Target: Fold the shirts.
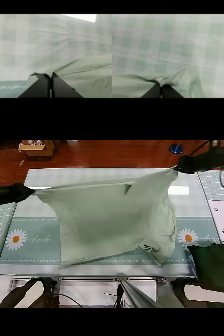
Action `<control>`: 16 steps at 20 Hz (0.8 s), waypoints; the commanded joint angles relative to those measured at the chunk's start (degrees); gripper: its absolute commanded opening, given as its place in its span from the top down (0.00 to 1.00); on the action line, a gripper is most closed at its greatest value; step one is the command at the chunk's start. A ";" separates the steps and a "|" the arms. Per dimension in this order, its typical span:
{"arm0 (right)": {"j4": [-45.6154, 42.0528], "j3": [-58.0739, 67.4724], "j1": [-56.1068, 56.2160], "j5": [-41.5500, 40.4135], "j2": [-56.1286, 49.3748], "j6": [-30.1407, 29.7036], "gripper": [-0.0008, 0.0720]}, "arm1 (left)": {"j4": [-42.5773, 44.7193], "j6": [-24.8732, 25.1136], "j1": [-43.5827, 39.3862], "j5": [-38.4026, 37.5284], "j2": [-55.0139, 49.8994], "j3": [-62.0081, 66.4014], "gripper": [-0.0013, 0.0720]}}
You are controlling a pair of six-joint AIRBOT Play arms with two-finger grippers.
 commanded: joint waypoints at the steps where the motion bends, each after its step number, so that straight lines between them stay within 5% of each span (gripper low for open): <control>1: 0.98 -0.04 2.43 -7.41 -6.88 -0.26 0.96 | -1.01 1.70 -4.33 8.02 -9.11 -0.31 0.95; 7: 0.00 -0.04 2.80 -17.92 -12.90 0.50 0.96 | -0.39 1.70 -7.80 21.05 -17.16 -0.31 0.95; 16: -10.21 -0.07 2.80 -22.64 -14.93 7.30 0.96 | 6.12 1.70 -7.72 23.54 -19.91 -0.31 0.95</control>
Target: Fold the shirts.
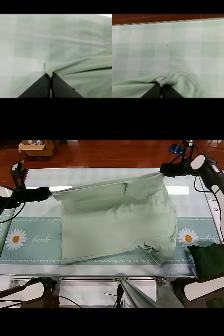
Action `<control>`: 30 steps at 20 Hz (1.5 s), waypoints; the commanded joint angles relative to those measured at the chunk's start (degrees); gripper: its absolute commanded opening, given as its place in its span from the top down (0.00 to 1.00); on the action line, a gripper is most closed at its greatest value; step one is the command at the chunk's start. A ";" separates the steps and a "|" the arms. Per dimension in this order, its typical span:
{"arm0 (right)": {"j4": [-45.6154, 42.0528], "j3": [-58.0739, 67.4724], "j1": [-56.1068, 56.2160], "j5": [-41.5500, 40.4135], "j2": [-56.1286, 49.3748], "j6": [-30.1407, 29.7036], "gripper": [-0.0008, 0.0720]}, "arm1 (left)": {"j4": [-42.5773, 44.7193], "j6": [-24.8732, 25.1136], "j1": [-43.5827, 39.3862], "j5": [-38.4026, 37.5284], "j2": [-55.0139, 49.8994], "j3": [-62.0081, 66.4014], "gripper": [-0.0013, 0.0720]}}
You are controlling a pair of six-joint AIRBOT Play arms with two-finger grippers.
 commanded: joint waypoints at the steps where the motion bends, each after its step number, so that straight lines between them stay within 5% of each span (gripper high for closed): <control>1: -4.61 -0.02 0.02 -0.70 -0.35 1.46 0.96 | 1.40 0.04 -0.09 1.77 -1.38 -0.02 0.95; 6: -4.90 0.00 -0.42 9.77 0.28 1.42 0.96 | 1.40 0.04 -0.74 0.42 -1.77 0.15 0.95; 9: -5.33 0.00 -0.96 17.90 2.89 1.36 0.96 | 1.40 -0.26 -0.74 -9.64 -0.02 2.10 0.95; 14: -5.79 -0.02 -0.87 34.07 4.07 1.66 0.96 | 3.23 -7.98 -0.76 -25.81 -0.02 3.02 0.95; 17: -6.88 -0.13 -0.87 38.32 2.78 1.70 0.96 | 9.84 -14.01 -0.74 -27.85 -0.44 2.25 0.95; 20: -6.12 -0.13 -0.87 40.09 0.52 2.43 0.96 | 9.49 -14.34 -0.76 -27.82 -1.70 2.05 0.95; 21: -5.81 -0.13 -0.87 40.11 0.13 1.64 0.91 | 8.66 -14.12 -0.72 -27.82 -1.95 2.08 0.94; 22: -5.84 -0.11 -0.87 40.46 0.22 -0.83 0.68 | 8.48 -14.12 -0.70 -27.93 -1.92 2.23 0.88; 24: -7.50 -0.07 -1.31 43.52 1.81 -5.18 0.41 | 8.52 -11.93 -0.17 -31.82 -1.90 4.24 0.49; 28: -11.41 -0.17 -5.33 53.20 8.57 -5.33 0.40 | 8.50 -9.11 4.59 -49.86 0.87 6.54 0.45; 30: -8.87 -3.28 -9.44 52.15 13.09 -5.62 0.40 | 8.48 -7.52 7.63 -50.69 6.21 0.33 0.45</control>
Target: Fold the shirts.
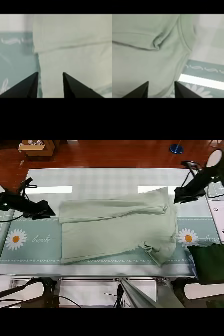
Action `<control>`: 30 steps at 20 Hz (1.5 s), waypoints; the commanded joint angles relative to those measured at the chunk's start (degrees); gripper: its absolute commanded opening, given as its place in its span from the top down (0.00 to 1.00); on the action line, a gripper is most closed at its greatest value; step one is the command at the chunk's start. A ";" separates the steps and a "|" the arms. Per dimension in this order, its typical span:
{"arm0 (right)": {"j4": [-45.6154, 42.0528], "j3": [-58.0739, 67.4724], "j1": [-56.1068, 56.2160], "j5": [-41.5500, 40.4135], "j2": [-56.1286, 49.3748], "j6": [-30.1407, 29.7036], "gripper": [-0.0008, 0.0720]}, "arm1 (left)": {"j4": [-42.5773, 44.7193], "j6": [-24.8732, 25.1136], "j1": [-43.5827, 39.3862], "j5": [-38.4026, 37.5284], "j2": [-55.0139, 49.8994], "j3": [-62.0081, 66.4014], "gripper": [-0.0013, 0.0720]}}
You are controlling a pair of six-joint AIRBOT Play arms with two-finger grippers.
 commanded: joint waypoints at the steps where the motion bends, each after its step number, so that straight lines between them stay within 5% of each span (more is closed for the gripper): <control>1: 3.76 -5.14 -6.60 2.03 7.10 -1.51 0.36 | 0.00 3.17 5.05 -7.04 7.43 -7.76 0.45; 4: 12.79 -14.88 -15.15 -0.68 12.11 -3.98 0.29 | -1.81 5.33 10.23 -8.39 15.30 -19.87 0.44; 6: 16.28 -20.04 -20.04 -2.25 13.79 -4.46 0.29 | -6.99 6.91 12.24 -9.03 18.45 -27.04 0.14; 18: 20.26 -25.35 -24.35 -5.25 15.56 -5.62 0.30 | -1.33 4.50 12.07 -7.43 17.94 -36.65 0.15; 28: 20.22 -25.35 -24.35 -4.35 15.56 -5.79 0.30 | -6.16 3.41 0.70 6.01 4.92 -36.65 0.15; 29: 20.24 -25.35 -24.35 -4.09 15.58 -5.77 0.30 | -6.99 3.17 -0.24 7.63 3.19 -36.65 0.26; 30: 20.15 -25.35 -24.35 -3.61 15.74 -5.77 0.30 | -7.61 2.99 -0.72 8.63 1.66 -36.65 0.66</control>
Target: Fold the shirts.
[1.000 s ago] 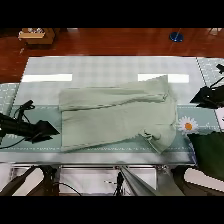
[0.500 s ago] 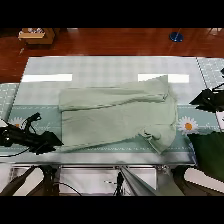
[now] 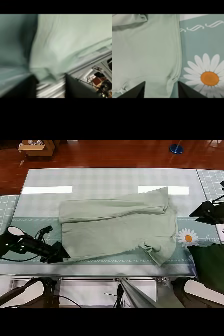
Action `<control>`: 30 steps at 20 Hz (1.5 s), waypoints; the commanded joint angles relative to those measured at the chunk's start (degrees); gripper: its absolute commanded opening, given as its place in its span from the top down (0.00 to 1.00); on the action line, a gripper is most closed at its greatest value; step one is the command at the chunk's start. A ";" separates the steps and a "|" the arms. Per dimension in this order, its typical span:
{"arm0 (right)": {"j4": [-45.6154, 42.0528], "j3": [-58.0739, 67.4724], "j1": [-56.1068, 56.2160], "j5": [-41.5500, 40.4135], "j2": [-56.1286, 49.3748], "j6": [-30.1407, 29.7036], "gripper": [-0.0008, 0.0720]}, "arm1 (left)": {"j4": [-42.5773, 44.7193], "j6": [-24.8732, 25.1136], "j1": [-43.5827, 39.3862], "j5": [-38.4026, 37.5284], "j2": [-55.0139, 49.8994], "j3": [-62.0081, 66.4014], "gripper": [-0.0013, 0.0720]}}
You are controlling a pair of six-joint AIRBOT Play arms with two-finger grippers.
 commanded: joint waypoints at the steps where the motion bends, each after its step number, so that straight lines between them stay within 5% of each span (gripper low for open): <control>1: -0.33 0.00 -0.04 1.05 0.61 -0.02 0.30 | -2.27 -0.04 -2.67 6.38 -5.22 -0.02 0.94; 5: -7.56 -0.94 -0.37 1.51 2.62 0.74 0.29 | -1.38 1.51 -2.64 5.35 -4.87 0.00 0.95; 9: -2.80 -11.52 -3.45 3.67 3.15 0.39 0.16 | -1.40 2.54 -2.64 5.07 -4.79 0.00 0.94; 19: 3.10 -30.73 -3.34 -8.90 3.13 -0.98 0.25 | -1.40 2.99 -2.64 3.43 -3.41 0.00 0.95; 23: 7.10 -32.61 -0.72 -17.53 3.13 -1.36 0.56 | -1.42 4.15 -2.64 4.70 -2.97 0.02 0.95; 25: 10.60 -32.52 1.03 -19.69 3.13 -1.86 0.94 | -1.42 4.90 -2.54 4.66 -2.97 0.15 0.95; 30: 17.90 -25.90 1.11 -12.66 6.47 -9.51 0.96 | -9.33 9.20 0.55 -1.09 3.39 5.81 0.95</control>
